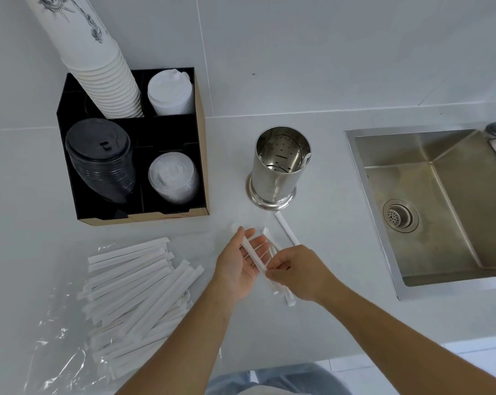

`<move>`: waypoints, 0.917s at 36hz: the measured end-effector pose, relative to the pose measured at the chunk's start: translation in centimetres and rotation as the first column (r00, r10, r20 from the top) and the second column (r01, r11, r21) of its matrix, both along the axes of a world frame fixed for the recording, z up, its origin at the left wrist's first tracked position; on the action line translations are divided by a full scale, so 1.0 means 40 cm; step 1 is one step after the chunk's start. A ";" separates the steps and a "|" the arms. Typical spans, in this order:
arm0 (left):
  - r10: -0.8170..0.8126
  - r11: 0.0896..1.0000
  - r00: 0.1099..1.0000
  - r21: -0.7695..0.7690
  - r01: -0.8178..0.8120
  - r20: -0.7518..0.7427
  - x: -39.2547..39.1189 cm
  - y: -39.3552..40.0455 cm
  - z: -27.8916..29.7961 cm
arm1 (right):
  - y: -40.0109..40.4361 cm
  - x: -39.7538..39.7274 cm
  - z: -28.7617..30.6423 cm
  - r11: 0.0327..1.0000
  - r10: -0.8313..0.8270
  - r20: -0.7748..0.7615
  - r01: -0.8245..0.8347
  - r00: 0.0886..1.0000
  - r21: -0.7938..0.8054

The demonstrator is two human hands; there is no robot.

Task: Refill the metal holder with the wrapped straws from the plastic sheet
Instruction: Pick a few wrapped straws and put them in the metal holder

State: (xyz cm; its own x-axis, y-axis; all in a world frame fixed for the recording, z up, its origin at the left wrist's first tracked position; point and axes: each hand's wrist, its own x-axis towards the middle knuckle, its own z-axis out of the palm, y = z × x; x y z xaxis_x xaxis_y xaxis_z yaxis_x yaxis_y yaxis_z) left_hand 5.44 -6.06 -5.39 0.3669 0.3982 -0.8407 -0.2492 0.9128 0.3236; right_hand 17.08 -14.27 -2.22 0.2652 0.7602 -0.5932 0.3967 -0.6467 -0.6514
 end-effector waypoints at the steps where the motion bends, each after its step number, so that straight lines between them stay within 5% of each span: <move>1: -0.007 1.000 1.000 0.002 0.007 -0.010 0.000 -0.002 0.001 | -0.003 0.002 0.000 1.000 0.005 0.002 -0.005 1.000 0.004; 6: -0.005 1.000 0.999 0.010 0.005 -0.049 -0.009 -0.008 -0.011 | -0.021 0.049 -0.013 0.999 0.032 0.199 -0.038 0.979 0.025; 18: 0.002 1.000 0.997 0.031 0.001 -0.081 -0.028 -0.009 -0.027 | -0.005 0.065 -0.069 0.966 0.193 0.469 -0.083 0.862 -0.245; 27: 0.007 1.000 0.997 0.023 -0.005 -0.075 -0.046 -0.013 -0.022 | 0.008 0.055 -0.066 0.955 0.223 0.481 -0.091 0.848 -0.281; 33: 0.038 0.999 0.999 0.034 -0.038 -0.012 -0.057 -0.014 -0.023 | 0.000 0.044 -0.042 0.992 0.010 0.304 0.028 0.953 -0.121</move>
